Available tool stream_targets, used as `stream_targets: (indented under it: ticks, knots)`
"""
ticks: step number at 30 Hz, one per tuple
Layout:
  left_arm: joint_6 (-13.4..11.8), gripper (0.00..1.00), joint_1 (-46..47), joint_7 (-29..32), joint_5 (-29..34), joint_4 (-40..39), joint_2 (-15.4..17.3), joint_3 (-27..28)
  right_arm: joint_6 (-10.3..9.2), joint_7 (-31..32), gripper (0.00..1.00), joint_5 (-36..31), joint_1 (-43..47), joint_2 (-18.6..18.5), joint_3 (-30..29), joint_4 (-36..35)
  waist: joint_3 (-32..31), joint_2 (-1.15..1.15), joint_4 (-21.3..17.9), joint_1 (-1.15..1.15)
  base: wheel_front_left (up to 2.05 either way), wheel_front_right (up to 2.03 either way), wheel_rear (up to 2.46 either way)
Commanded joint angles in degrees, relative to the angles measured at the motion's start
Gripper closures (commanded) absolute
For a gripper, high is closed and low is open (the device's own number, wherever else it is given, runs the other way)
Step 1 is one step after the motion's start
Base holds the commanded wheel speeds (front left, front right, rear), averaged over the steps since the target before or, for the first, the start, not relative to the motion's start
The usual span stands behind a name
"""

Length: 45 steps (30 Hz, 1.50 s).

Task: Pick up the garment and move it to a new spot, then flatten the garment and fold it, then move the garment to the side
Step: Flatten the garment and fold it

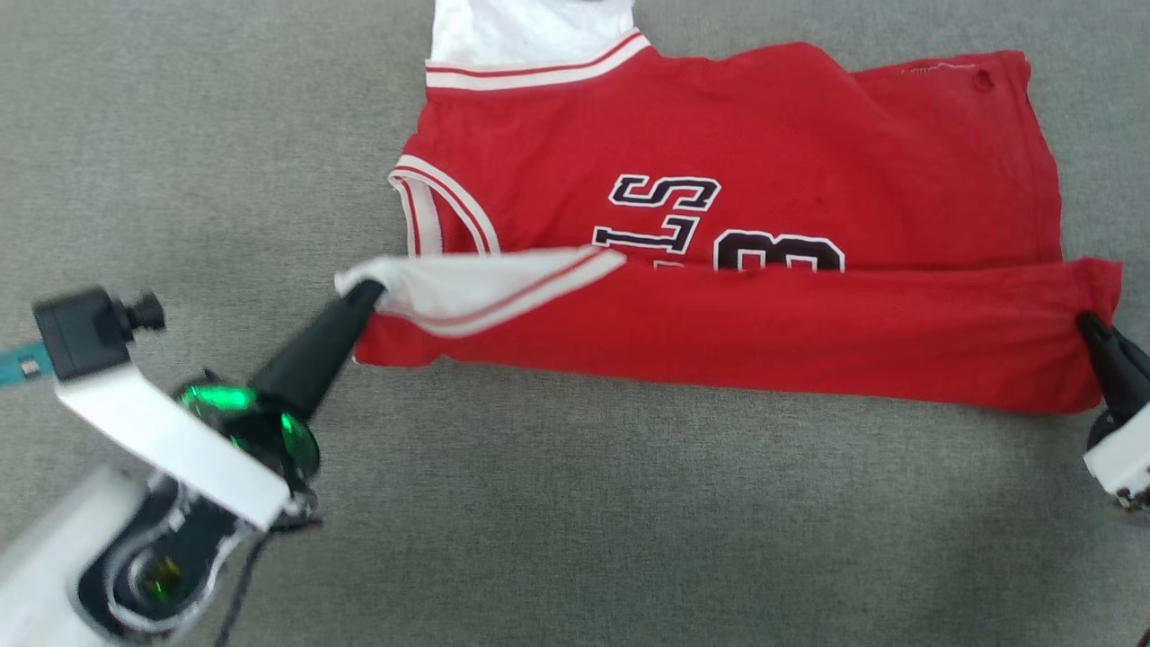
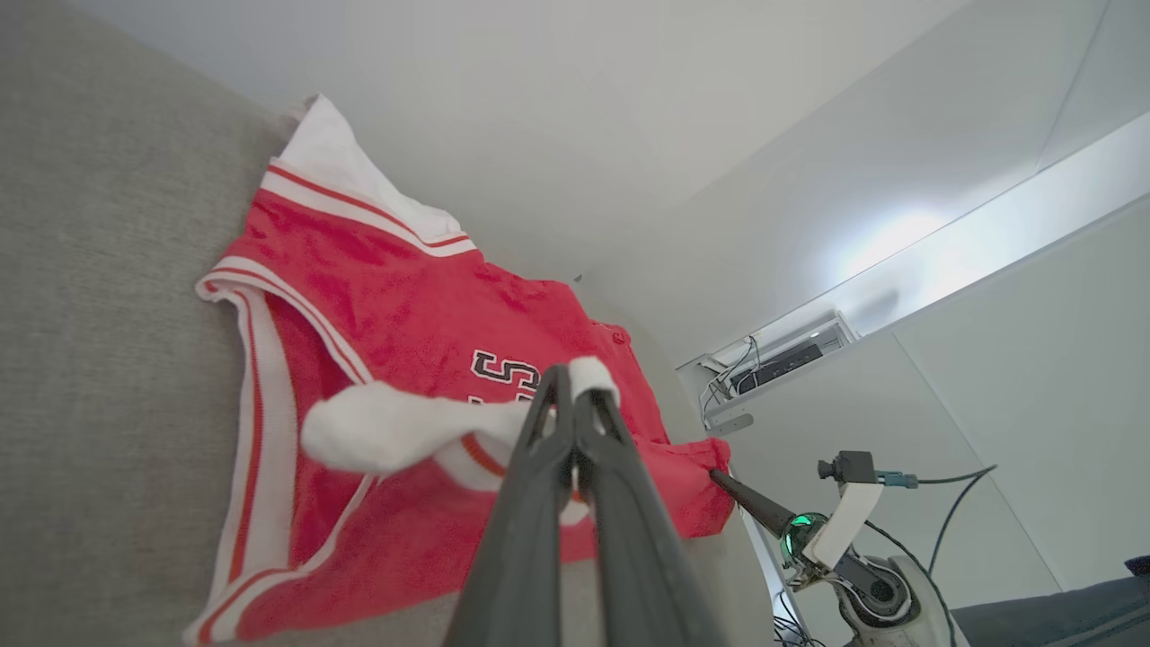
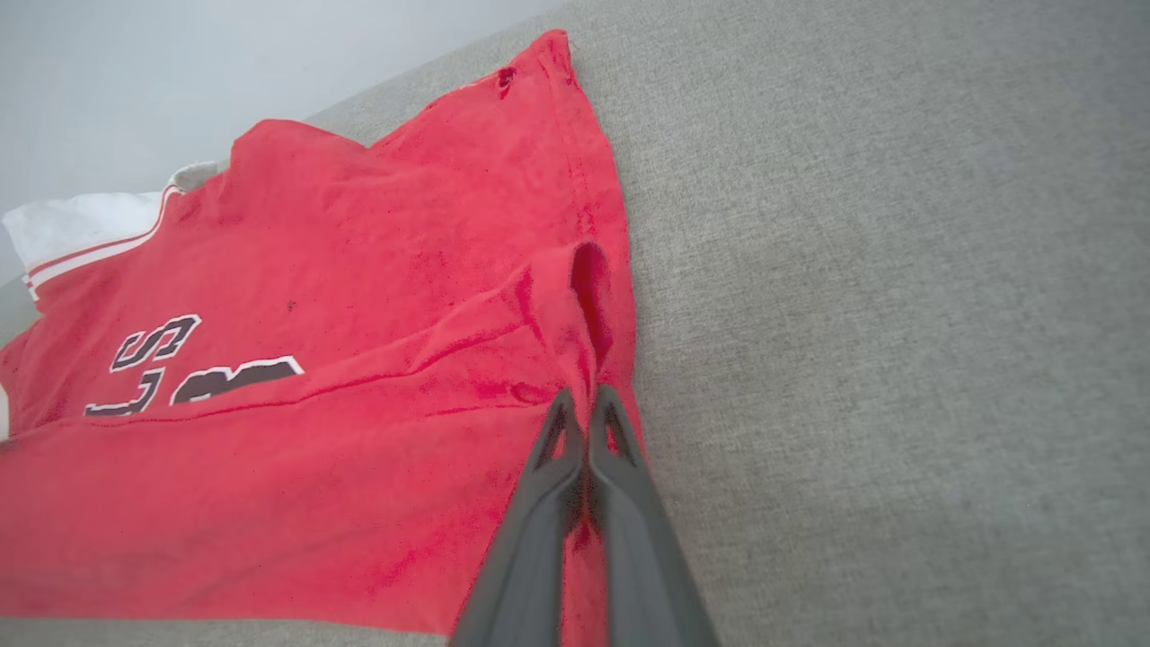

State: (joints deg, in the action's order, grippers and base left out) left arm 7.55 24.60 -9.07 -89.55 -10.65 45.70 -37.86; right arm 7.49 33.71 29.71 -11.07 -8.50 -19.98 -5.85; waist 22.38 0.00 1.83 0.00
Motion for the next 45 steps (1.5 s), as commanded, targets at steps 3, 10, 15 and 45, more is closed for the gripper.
stream_targets:
  ticks: [3, 10, 15, 45]
  knots:
    - [-0.1, 1.0, 2.8, 1.5, -1.5, 2.7, -0.4, 1.1, 0.0, -1.5, 1.0, -0.5, -2.4, 0.7, 0.2, 2.3, 1.4, 0.0, -0.7, 0.0, 0.0, 0.0, 0.0]
    - [-0.1, 1.0, 4.6, 4.6, -1.8, 10.7, -2.5, 2.0, 0.0, -6.3, 1.0, -1.8, -6.4, 1.5, 2.4, 9.5, 3.4, 0.0, -2.1, 0.0, 0.0, 0.0, 0.0]
    - [-0.1, 1.0, 4.3, 5.1, -1.3, 15.4, -3.5, 2.9, -0.01, -8.6, 1.0, -1.8, -8.1, 1.7, 4.6, 13.4, 4.3, 0.0, -2.8, 0.0, 0.0, 0.0, 0.0]
    - [-0.1, 0.0, 17.7, 11.9, 10.0, 12.5, 11.7, -27.2, 0.0, -9.8, 0.0, -2.6, -0.8, 2.0, 6.7, 3.2, -1.1, 0.0, -3.4, 0.0, 0.0, 0.0, 0.0]
